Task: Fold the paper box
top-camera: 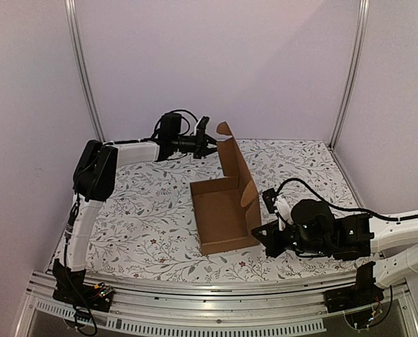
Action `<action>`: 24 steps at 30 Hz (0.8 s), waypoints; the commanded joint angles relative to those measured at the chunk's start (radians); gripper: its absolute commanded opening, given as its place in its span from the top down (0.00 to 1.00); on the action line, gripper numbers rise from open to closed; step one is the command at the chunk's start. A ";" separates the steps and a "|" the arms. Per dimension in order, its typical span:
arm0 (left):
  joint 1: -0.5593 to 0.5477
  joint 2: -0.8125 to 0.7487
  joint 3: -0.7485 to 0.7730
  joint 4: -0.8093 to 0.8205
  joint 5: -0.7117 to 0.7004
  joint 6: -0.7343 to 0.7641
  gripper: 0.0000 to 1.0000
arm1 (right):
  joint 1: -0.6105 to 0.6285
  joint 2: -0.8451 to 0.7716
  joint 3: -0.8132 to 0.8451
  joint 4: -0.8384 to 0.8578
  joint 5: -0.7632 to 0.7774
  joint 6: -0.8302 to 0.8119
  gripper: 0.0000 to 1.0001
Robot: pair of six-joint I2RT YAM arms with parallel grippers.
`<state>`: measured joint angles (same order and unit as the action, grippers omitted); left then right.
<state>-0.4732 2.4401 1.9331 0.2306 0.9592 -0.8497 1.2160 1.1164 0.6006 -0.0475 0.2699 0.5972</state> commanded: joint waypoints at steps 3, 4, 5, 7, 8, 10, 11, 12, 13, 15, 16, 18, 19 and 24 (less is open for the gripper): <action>-0.018 0.031 -0.019 0.063 0.113 -0.020 1.00 | -0.014 0.010 0.004 0.039 0.040 0.014 1.00; -0.019 0.026 -0.036 0.073 0.120 -0.021 1.00 | -0.015 0.012 0.005 0.038 0.048 0.016 1.00; -0.020 0.021 -0.052 0.088 0.128 -0.025 1.00 | -0.016 0.014 0.006 0.052 0.053 0.019 1.00; -0.022 0.009 -0.087 0.121 0.143 -0.036 1.00 | -0.018 0.023 0.013 0.068 0.060 0.022 1.00; -0.023 0.001 -0.102 0.138 0.148 -0.042 1.00 | -0.018 0.028 0.015 0.072 0.066 0.024 1.00; -0.023 -0.008 -0.122 0.151 0.153 -0.046 1.00 | -0.021 0.041 0.022 0.078 0.079 0.028 1.00; -0.025 -0.012 -0.131 0.159 0.156 -0.050 1.00 | -0.020 0.045 0.025 0.082 0.084 0.029 1.00; -0.024 -0.015 -0.140 0.171 0.159 -0.057 1.00 | -0.020 0.051 0.026 0.087 0.090 0.030 1.00; -0.025 -0.017 -0.148 0.192 0.162 -0.066 1.00 | -0.021 0.058 0.028 0.094 0.097 0.030 1.00; -0.027 -0.019 -0.161 0.223 0.170 -0.086 1.00 | -0.021 0.065 0.028 0.109 0.109 0.033 1.00; -0.028 -0.020 -0.165 0.233 0.173 -0.091 1.00 | -0.021 0.068 0.028 0.117 0.112 0.035 1.00; -0.033 -0.020 -0.172 0.240 0.177 -0.095 1.00 | -0.021 0.077 0.035 0.124 0.123 0.032 1.00; -0.033 -0.021 -0.175 0.244 0.178 -0.095 1.00 | -0.022 0.083 0.039 0.128 0.127 0.032 1.00; -0.035 -0.024 -0.194 0.262 0.181 -0.103 1.00 | -0.022 0.116 0.056 0.147 0.154 0.032 1.00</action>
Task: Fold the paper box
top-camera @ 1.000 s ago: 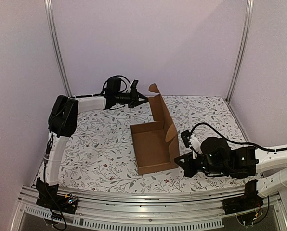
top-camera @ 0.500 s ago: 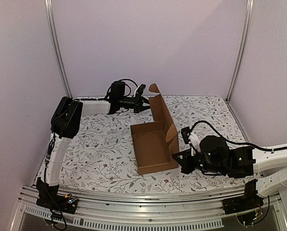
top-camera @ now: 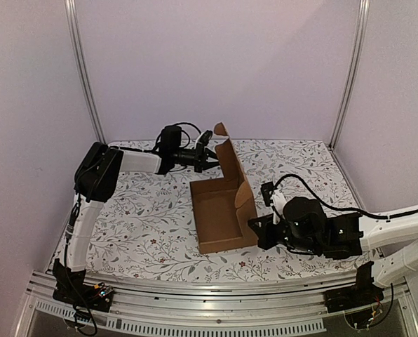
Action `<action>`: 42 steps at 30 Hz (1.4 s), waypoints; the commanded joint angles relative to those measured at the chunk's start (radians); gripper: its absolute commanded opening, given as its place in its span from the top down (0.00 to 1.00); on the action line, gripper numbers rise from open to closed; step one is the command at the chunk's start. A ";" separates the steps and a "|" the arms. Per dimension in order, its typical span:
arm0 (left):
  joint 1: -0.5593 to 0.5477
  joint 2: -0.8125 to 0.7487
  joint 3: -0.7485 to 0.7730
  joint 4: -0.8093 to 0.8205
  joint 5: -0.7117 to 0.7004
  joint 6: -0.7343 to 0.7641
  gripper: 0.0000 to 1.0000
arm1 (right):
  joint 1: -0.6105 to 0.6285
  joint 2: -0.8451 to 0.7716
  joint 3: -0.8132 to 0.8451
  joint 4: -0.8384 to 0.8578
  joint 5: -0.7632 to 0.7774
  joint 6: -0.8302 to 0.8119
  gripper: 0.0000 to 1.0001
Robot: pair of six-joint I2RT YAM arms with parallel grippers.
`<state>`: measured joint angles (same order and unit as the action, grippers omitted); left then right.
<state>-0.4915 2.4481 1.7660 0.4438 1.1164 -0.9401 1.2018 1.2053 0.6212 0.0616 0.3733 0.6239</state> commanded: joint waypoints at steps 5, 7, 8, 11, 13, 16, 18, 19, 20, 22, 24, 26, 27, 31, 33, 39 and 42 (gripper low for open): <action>-0.016 -0.032 -0.031 0.065 0.025 -0.024 1.00 | -0.009 0.046 0.047 0.058 0.090 0.016 1.00; -0.016 -0.031 -0.031 0.068 0.026 -0.025 1.00 | -0.009 0.048 0.048 0.067 0.106 0.028 1.00; -0.017 -0.029 -0.030 0.067 0.027 -0.026 1.00 | -0.009 0.046 0.045 0.070 0.118 0.035 1.00; -0.016 -0.025 -0.029 0.071 0.031 -0.028 1.00 | -0.009 0.045 0.039 0.082 0.150 0.061 1.00; -0.016 -0.023 -0.030 0.072 0.033 -0.026 1.00 | -0.009 0.045 0.035 0.095 0.160 0.073 1.00; -0.016 -0.021 -0.030 0.076 0.037 -0.030 1.00 | -0.009 0.046 0.034 0.107 0.170 0.085 1.00; -0.017 -0.020 -0.030 0.080 0.040 -0.032 1.00 | -0.009 0.052 0.033 0.116 0.182 0.096 1.00; -0.017 -0.020 -0.031 0.082 0.040 -0.034 1.00 | -0.009 0.056 0.034 0.120 0.187 0.098 1.00; -0.017 -0.020 -0.031 0.083 0.041 -0.034 1.00 | -0.010 0.060 0.035 0.122 0.191 0.103 1.00; -0.016 -0.021 -0.031 0.087 0.044 -0.036 1.00 | -0.008 0.075 0.035 0.136 0.196 0.113 1.00; -0.017 -0.021 -0.033 0.089 0.046 -0.038 1.00 | -0.009 0.091 0.037 0.145 0.203 0.119 1.00; -0.016 -0.022 -0.037 0.092 0.048 -0.038 1.00 | -0.009 0.106 0.037 0.164 0.208 0.124 1.00; -0.017 -0.023 -0.039 0.094 0.050 -0.038 1.00 | -0.010 0.112 0.037 0.172 0.210 0.128 1.00; -0.016 -0.023 -0.048 0.100 0.058 -0.036 1.00 | -0.009 0.147 0.039 0.202 0.220 0.135 1.00; -0.017 -0.024 -0.056 0.100 0.058 -0.033 1.00 | -0.009 0.168 0.048 0.205 0.216 0.129 1.00; -0.012 -0.029 -0.075 0.100 0.066 -0.025 1.00 | -0.009 0.223 0.057 0.229 0.197 0.123 1.00; -0.007 -0.039 -0.086 0.100 0.065 -0.024 1.00 | -0.007 0.219 0.061 0.231 0.178 0.106 1.00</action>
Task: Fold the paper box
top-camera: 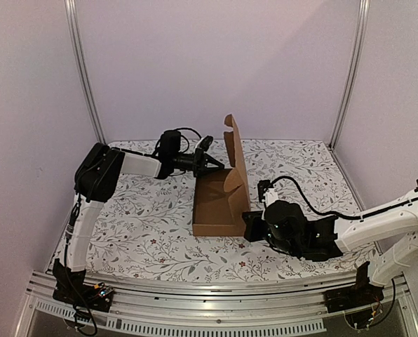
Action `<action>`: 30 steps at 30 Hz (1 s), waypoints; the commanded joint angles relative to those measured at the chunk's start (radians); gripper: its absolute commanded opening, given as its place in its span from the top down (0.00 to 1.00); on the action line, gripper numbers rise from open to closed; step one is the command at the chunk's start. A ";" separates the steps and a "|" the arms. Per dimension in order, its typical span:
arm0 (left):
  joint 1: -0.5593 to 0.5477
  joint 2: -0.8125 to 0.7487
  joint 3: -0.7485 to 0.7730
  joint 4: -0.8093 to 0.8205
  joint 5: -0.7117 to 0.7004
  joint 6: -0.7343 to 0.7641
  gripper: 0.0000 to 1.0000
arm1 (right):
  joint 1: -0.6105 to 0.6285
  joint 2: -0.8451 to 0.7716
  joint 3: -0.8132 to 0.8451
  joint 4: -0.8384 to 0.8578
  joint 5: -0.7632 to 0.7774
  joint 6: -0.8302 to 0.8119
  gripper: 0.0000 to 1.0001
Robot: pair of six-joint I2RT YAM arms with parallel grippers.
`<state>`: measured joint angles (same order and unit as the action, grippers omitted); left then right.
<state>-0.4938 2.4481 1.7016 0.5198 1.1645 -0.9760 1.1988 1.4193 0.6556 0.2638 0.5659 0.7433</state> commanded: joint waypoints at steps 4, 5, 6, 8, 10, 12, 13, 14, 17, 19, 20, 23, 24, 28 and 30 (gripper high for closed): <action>0.018 -0.069 -0.053 -0.011 -0.010 0.039 1.00 | -0.005 -0.022 0.012 0.026 -0.059 -0.042 0.98; 0.026 -0.077 -0.060 -0.036 -0.021 0.058 1.00 | -0.005 -0.030 0.004 0.024 -0.069 -0.051 0.98; 0.036 -0.085 -0.063 -0.071 -0.038 0.077 0.98 | -0.005 -0.046 -0.004 0.022 -0.079 -0.056 0.97; 0.055 -0.099 -0.063 -0.168 -0.081 0.127 0.95 | -0.004 -0.070 -0.014 0.003 -0.103 -0.067 0.96; 0.073 -0.105 -0.041 -0.265 -0.133 0.184 0.94 | -0.005 -0.093 -0.012 -0.041 -0.137 -0.091 0.96; 0.088 -0.102 0.016 -0.403 -0.187 0.261 0.93 | -0.005 -0.107 -0.013 -0.084 -0.177 -0.114 0.96; 0.092 -0.097 0.055 -0.479 -0.219 0.320 0.93 | -0.004 -0.117 -0.016 -0.107 -0.191 -0.120 0.96; 0.095 -0.092 0.094 -0.565 -0.256 0.360 0.93 | -0.004 -0.121 -0.020 -0.131 -0.196 -0.123 0.97; 0.113 -0.077 0.184 -0.724 -0.377 0.441 0.91 | -0.004 -0.138 -0.040 -0.178 -0.205 -0.104 0.98; 0.130 -0.058 0.237 -0.791 -0.455 0.467 0.92 | -0.004 -0.138 -0.048 -0.206 -0.208 -0.072 1.00; 0.138 -0.041 0.267 -0.821 -0.486 0.476 0.93 | -0.005 -0.134 -0.051 -0.210 -0.214 -0.060 1.00; 0.142 0.039 0.396 -0.934 -0.548 0.525 0.95 | -0.004 -0.108 -0.063 -0.219 -0.210 -0.002 1.00; 0.142 0.068 0.440 -0.966 -0.558 0.535 0.95 | -0.004 -0.099 -0.062 -0.222 -0.207 0.022 1.00; 0.143 0.156 0.548 -1.012 -0.576 0.539 0.98 | -0.005 -0.036 -0.046 -0.223 -0.205 0.098 1.00; 0.142 0.188 0.581 -1.014 -0.566 0.540 0.98 | -0.004 -0.003 -0.038 -0.222 -0.205 0.137 1.00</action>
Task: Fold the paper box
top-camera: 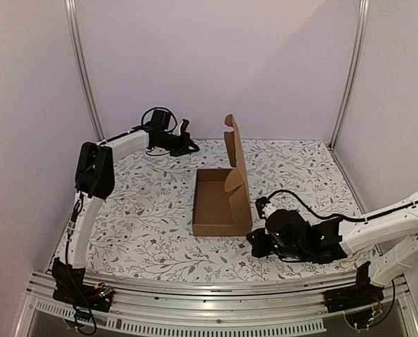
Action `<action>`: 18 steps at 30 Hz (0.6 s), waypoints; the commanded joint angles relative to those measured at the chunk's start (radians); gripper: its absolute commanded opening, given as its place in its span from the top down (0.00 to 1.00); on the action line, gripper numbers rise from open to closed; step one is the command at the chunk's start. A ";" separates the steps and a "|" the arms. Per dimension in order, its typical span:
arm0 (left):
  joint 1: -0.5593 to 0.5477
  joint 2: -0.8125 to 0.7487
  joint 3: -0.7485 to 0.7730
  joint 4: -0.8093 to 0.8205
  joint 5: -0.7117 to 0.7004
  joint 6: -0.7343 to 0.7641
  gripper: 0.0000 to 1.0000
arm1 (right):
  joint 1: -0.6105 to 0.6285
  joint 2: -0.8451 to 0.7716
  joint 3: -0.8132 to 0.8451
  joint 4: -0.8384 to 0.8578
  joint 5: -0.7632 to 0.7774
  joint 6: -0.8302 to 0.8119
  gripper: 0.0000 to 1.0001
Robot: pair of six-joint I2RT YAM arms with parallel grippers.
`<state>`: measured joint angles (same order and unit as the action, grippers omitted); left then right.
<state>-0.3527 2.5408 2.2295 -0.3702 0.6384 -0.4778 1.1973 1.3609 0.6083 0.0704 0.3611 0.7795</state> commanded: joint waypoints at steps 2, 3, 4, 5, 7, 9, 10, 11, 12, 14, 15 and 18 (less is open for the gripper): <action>-0.003 0.126 0.076 -0.123 -0.014 0.037 0.99 | -0.003 0.096 0.010 -0.024 0.009 0.142 1.00; -0.005 0.138 0.084 -0.124 -0.004 0.038 0.99 | -0.004 0.109 0.010 -0.017 0.012 0.173 1.00; -0.010 0.149 0.090 -0.122 0.007 0.038 0.99 | -0.003 0.130 0.011 -0.011 0.016 0.192 1.00; -0.015 0.159 0.092 -0.116 0.022 0.042 0.99 | -0.002 0.141 0.010 -0.002 0.022 0.205 1.00; -0.025 0.172 0.095 -0.108 0.044 0.051 0.99 | -0.004 0.171 0.011 0.023 0.029 0.228 1.00; -0.034 0.180 0.093 -0.098 0.071 0.056 0.99 | -0.005 0.190 0.019 0.035 0.040 0.235 1.00; -0.036 0.181 0.090 -0.091 0.083 0.056 0.99 | -0.006 0.198 0.024 0.037 0.048 0.238 1.00; -0.040 0.181 0.082 -0.084 0.094 0.058 0.99 | -0.009 0.212 0.028 0.040 0.053 0.241 1.00; -0.043 0.177 0.072 -0.078 0.104 0.064 0.99 | -0.013 0.221 0.028 0.049 0.056 0.245 1.00; -0.049 0.161 0.037 -0.067 0.116 0.082 0.99 | -0.032 0.242 0.023 0.076 0.046 0.258 1.00; -0.050 0.146 0.013 -0.057 0.121 0.094 1.00 | -0.044 0.249 0.015 0.101 0.035 0.264 1.00; -0.055 0.091 -0.105 0.005 0.144 0.116 1.00 | -0.067 0.257 0.007 0.141 0.046 0.243 1.00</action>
<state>-0.3931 2.7064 2.2341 -0.4225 0.7330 -0.4110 1.1652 1.5951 0.6147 0.1364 0.3832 1.0130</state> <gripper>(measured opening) 0.007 0.003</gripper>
